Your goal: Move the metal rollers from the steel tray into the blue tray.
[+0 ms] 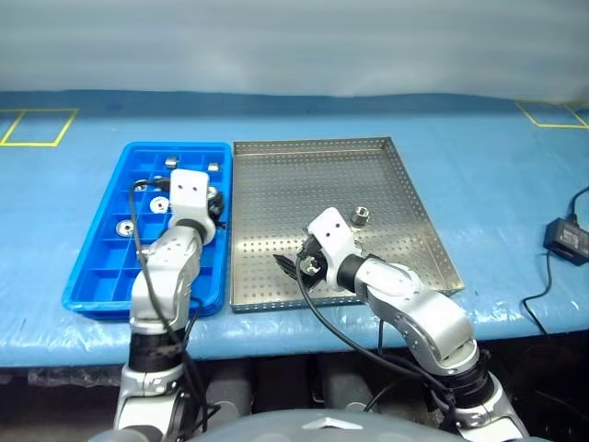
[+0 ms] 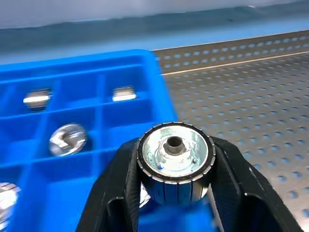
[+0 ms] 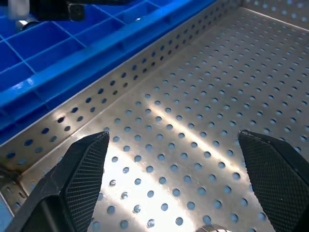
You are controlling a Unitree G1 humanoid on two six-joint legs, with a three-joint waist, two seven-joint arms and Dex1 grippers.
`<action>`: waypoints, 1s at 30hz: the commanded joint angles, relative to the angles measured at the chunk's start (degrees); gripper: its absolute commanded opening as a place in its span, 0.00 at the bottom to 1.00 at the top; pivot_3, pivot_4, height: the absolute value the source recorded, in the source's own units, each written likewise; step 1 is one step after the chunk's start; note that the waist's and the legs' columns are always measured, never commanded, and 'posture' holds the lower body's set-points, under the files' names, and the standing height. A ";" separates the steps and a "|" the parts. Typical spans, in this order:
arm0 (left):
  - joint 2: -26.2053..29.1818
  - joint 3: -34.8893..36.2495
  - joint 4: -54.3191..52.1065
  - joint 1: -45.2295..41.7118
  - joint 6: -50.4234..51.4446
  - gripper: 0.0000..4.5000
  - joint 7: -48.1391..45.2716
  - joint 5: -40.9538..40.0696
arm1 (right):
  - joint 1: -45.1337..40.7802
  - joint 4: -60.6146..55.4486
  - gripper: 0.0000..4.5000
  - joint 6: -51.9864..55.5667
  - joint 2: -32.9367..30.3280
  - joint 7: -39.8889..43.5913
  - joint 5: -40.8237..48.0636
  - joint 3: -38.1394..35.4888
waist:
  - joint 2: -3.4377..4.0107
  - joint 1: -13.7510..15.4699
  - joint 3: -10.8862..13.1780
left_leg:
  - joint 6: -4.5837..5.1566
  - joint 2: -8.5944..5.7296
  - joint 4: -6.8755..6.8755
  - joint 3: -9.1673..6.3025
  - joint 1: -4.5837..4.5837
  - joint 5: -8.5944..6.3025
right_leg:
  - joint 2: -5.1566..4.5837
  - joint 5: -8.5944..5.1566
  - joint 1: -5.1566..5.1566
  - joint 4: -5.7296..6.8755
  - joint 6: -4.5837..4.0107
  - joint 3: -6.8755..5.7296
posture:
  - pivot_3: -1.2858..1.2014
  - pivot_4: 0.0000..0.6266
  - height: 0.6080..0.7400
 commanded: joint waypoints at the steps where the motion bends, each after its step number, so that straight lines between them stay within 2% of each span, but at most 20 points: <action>1: -0.47 2.79 -11.15 2.86 2.55 0.38 1.84 0.25 | -2.34 0.65 1.00 -2.70 0.54 2.28 0.00 1.59 | -0.01 1.18 0.01 | 0.00 -0.01 0.01 -0.01 0.00 0.00 | -0.01 -0.10 0.02 -0.01 -0.02 -0.01 | 0.61 0.24 1.00; 4: 0.22 4.69 -18.08 7.42 6.33 0.38 3.05 1.62 | -3.42 1.94 1.00 -3.65 0.82 3.71 0.03 2.36 | -0.03 2.37 0.00 | 0.00 -0.04 0.04 -0.05 -0.01 0.00 | -0.08 -0.18 0.06 -0.01 -0.16 -0.04 | 0.62 0.24 1.00; 9: 0.65 7.89 -22.93 14.09 9.35 0.38 4.77 4.00 | -4.47 3.70 1.00 -4.70 1.24 5.50 -0.08 3.57 | -0.01 3.87 0.01 | -0.02 -0.02 0.04 -0.08 0.01 0.01 | -0.07 -0.21 0.06 -0.01 -0.19 -0.10 | 0.65 0.24 1.00; 19: -2.47 12.96 -19.93 18.49 7.55 0.38 6.27 4.40 | -5.29 5.08 1.00 -5.50 1.75 7.33 -0.57 4.43 | 0.00 6.24 0.02 | -0.08 -0.01 0.02 -0.21 -0.04 0.01 | -0.16 -0.26 0.01 -0.05 -0.26 -0.31 | 0.66 0.24 1.00; 24: -2.55 11.80 -18.15 18.64 8.81 0.38 5.00 3.86 | -4.72 4.40 1.00 -5.17 1.98 6.96 -0.88 4.11 | 0.02 6.80 0.02 | -0.10 0.00 0.01 -0.25 -0.04 0.00 | -0.22 -0.31 -0.01 -0.04 -0.33 -0.46 | 0.64 0.24 1.00; 25: -2.56 11.46 -17.94 18.59 8.86 0.55 4.71 3.65 | -4.51 4.18 1.00 -5.06 1.94 6.80 -0.90 3.83 | 0.02 6.77 0.02 | -0.10 0.01 0.00 -0.25 -0.04 0.00 | -0.23 -0.31 -0.01 -0.04 -0.34 -0.48 | 0.64 0.24 1.00; 30: -1.40 8.71 -16.99 17.09 8.02 0.90 3.06 3.20 | -3.17 2.72 1.00 -4.14 1.61 5.52 -1.17 2.48 | 0.04 6.65 0.03 | -0.11 0.01 -0.02 -0.27 -0.05 -0.01 | -0.30 -0.34 -0.02 -0.04 -0.39 -0.53 | 0.62 0.24 1.00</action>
